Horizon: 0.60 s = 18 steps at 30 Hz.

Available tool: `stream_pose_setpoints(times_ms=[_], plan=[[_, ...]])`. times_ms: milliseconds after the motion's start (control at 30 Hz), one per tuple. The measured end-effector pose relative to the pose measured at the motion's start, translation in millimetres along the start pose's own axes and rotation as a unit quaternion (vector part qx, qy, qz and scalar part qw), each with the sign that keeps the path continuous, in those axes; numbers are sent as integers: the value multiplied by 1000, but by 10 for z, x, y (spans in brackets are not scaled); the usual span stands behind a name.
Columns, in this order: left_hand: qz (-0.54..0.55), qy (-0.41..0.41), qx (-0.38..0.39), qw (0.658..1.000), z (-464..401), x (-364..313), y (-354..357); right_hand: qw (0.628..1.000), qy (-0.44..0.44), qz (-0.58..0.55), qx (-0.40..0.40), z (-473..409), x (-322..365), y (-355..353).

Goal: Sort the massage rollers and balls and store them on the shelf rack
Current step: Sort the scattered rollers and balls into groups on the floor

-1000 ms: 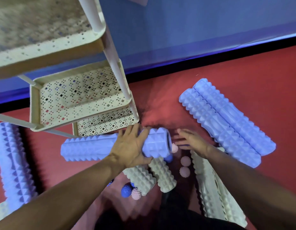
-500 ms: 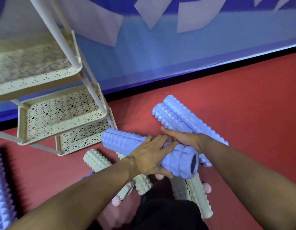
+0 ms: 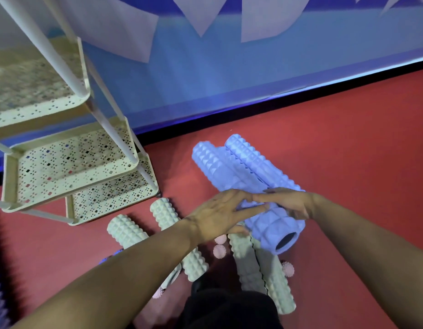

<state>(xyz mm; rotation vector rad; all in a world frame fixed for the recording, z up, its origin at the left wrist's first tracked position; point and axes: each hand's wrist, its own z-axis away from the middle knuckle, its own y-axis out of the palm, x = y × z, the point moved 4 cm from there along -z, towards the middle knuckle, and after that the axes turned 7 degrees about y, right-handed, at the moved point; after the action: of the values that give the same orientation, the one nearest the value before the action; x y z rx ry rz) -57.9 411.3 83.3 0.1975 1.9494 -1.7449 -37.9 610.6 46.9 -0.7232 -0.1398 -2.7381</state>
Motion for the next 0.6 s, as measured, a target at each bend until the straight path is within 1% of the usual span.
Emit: stream_pose_setpoints(times_ms=[67,133,200,267,300,433,500,600], plan=[[-53,-1,-8,999,53,97,88,999,-27,23,-32,-20,29,-190],[-72,-64,-21,995,184,282,132,986,-43,117,-112,-59,56,-435],[-84,-142,-13,986,334,474,190,950,-38,228,-210,-126,54,-648],[-82,-190,2,978,505,621,254,912,-60,283,-289,-222,27,-785],[-77,-205,6,976,587,684,283,899,-64,302,-311,-270,-2,-818],[-72,-245,10,967,834,852,351,850,-22,377,-368,-489,-187,-892],[-69,-268,13,961,905,914,395,831,4,401,-385,-596,-288,-874],[-64,-306,12,950,973,994,460,831,27,393,-393,-702,-421,-805]])
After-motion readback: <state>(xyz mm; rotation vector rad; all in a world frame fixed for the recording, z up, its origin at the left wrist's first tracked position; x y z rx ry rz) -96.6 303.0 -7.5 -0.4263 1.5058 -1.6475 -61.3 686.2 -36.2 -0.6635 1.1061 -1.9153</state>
